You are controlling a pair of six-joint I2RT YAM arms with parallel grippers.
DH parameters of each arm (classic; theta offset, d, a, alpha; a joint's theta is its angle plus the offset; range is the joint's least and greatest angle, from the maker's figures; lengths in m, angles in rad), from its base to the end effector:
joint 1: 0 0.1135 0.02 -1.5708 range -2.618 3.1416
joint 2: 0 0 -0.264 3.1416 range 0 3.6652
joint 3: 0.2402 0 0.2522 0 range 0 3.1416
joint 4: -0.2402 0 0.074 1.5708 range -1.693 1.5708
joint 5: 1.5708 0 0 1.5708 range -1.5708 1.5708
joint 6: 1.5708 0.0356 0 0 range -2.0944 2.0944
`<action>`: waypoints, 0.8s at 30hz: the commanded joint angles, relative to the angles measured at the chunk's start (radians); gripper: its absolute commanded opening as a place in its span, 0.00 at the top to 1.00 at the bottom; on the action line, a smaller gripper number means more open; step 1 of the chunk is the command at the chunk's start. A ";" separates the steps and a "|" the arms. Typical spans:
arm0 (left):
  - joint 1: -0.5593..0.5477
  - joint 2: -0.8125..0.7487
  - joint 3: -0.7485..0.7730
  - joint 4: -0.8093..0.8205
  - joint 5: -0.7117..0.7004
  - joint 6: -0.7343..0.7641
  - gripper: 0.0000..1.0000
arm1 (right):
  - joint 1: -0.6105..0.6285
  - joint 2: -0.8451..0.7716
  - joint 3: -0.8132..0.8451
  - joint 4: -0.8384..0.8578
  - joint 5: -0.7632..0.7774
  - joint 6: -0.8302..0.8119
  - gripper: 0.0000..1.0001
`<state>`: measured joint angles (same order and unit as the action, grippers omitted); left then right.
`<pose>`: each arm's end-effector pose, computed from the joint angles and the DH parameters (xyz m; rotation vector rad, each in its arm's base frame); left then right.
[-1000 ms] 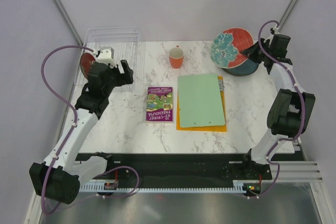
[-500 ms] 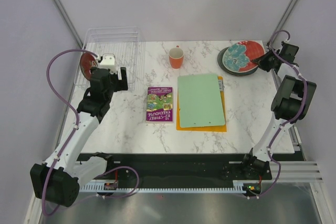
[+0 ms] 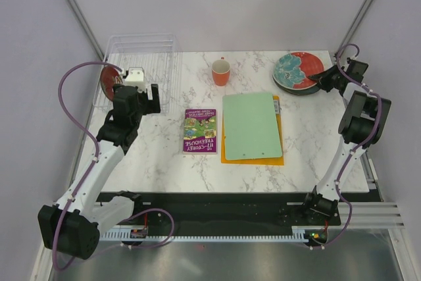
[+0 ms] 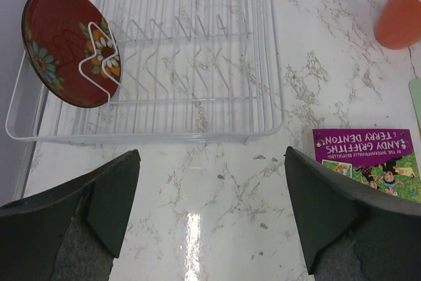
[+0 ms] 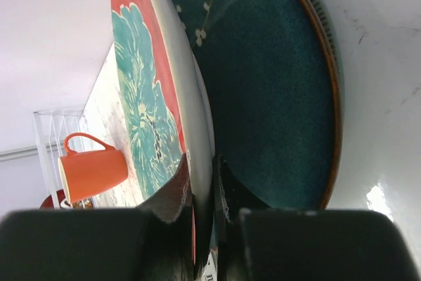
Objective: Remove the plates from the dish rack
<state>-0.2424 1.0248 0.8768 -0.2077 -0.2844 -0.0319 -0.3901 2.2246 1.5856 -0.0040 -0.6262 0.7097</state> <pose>0.2310 -0.0468 0.3247 0.0116 1.9126 0.0890 0.4660 -0.1691 0.1635 0.8368 2.0397 0.8688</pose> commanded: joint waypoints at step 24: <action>0.028 0.164 0.160 0.024 -0.237 0.110 0.00 | 0.010 -0.213 0.020 -0.194 0.189 -0.263 0.02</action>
<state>-0.2390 1.1168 0.9302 -0.2317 -0.3790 -0.0174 -0.3824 2.1216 1.5955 -0.1520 -0.5190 0.5465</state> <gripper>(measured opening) 0.994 0.982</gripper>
